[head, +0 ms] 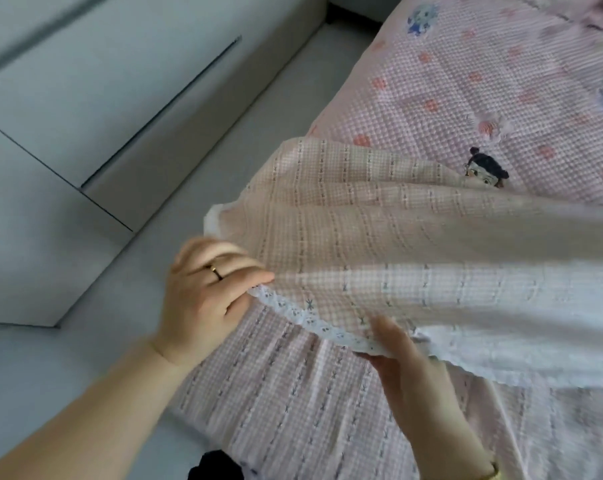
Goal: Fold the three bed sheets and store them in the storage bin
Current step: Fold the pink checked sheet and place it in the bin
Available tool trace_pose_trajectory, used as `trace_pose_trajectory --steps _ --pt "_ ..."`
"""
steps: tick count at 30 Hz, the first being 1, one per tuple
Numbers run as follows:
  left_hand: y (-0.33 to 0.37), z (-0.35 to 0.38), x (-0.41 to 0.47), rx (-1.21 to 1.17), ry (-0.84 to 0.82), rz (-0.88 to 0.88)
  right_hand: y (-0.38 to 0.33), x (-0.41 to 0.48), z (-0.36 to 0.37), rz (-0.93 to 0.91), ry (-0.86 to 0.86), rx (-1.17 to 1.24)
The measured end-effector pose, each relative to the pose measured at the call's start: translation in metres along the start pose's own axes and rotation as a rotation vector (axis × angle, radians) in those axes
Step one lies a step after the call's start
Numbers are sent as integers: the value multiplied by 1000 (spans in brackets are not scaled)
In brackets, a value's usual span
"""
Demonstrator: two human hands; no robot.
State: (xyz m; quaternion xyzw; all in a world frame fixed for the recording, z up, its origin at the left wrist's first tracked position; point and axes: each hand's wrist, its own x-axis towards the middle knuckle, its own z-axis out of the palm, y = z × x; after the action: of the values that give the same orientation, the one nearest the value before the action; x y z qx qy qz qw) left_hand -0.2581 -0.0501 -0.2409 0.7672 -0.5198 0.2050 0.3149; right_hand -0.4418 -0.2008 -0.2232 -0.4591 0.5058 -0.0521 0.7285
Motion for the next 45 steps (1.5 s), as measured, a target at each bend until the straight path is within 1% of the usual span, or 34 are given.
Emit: trace_pose_trajectory --steps 2,3,4,5,6,8,9,10,11,13,15,17,18,19,20,22,24,26,27,29,31,32,33,35,36,37,38,40,43,45 --pt "-1 10 -56 64 -174 -126 44 1 6 166 -30 50" --pt "1 18 -87 65 -254 -236 67 1 11 256 -14 80" --pt "6 22 -108 26 -309 -401 85 3 14 319 18 137" --pt "13 24 -123 -58 -318 -631 99 3 17 349 50 188" --pt "21 24 -128 -165 -280 -906 107 4 19 360 80 223" --pt "36 20 -133 -361 -149 -1433 112 4 22 377 135 255" --pt "45 16 -133 -509 -125 -1627 115 3 23 369 161 288" --pt "56 18 -128 -703 -137 -1759 114 3 22 344 158 306" --pt "67 15 -124 -899 -188 -1824 115 -2 25 313 143 317" --pt "85 17 -114 -1183 -297 -1863 120 -7 27 240 109 322" --pt "90 23 -106 -1328 -312 -1915 124 -14 29 153 83 357" --pt "86 28 -94 -1275 -331 -1952 129 -16 32 105 86 358" --pt "83 31 -89 -1184 -341 -1938 130 -17 34 94 72 354" --pt "80 31 -86 -1106 -295 -1918 133 -17 35 93 66 374" --pt "77 31 -84 -1078 -218 -1889 133 -16 35 101 56 388" --pt "73 27 -82 -1160 -57 -1824 129 -12 26 87 50 477" --pt "71 23 -86 -1236 2 -1751 120 -8 6 41 54 599" --pt "68 25 -96 -1212 3 -1749 106 0 -20 18 121 670" --pt "67 26 -99 -1194 -1 -1764 99 6 -34 28 206 686" --pt "66 29 -102 -1194 -11 -1758 80 15 -51 41 315 723" --pt "63 27 -96 -1200 -14 -1695 66 20 -61 14 322 724" --pt "61 24 -91 -1210 12 -1650 58 16 -60 -2 348 728" --pt "59 20 -86 -1221 46 -1607 57 10 -62 -67 401 732" --pt "50 11 -81 -1235 111 -1546 71 -20 -59 -214 518 658" --pt "47 9 -82 -1221 122 -1539 90 -32 -61 -209 549 616" --pt "44 8 -89 -1179 127 -1549 108 -39 -55 -100 533 570" --pt "42 9 -100 -1120 124 -1581 127 -43 -51 -20 516 510" --pt "46 17 -124 -996 103 -1698 156 -45 -49 113 550 395" --pt "50 28 -143 -914 82 -1847 161 -35 -47 197 514 330" --pt "49 30 -146 -899 95 -1924 164 -32 -49 210 502 336"
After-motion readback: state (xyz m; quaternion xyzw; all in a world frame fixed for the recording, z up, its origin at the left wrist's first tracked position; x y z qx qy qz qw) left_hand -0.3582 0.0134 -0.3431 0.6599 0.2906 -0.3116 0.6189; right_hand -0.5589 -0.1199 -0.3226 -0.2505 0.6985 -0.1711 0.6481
